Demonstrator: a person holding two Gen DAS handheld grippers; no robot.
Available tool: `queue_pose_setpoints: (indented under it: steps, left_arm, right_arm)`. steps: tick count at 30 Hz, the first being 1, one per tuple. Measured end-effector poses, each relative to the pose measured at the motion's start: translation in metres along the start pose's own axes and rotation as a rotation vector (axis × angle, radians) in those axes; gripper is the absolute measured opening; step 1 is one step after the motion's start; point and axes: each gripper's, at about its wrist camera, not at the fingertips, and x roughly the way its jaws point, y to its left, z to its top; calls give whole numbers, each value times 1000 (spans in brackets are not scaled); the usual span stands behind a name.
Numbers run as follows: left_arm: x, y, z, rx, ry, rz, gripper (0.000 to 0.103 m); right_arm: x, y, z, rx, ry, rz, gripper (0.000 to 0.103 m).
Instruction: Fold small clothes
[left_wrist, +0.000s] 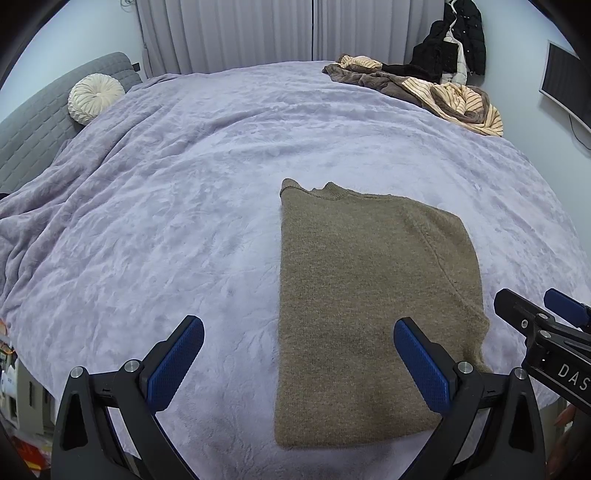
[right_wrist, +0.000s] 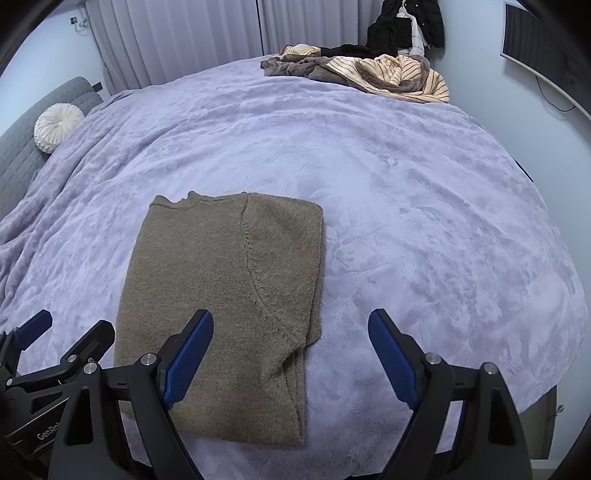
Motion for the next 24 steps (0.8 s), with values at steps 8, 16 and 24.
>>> queue_pose_setpoints:
  steps: [8,16,24]
  left_arm:
    - [-3,0,0,-7,-5,1,103]
    - [-5,-2,0,-4,-5,7,103]
    - [-3,-2,0,0,3,9,103]
  right_arm:
    - [0,1,-1,-3,-1,1,88]
    - [0,4,-3,-5,3,-2,88]
    - [2,3,-2,-8,10,-6,88]
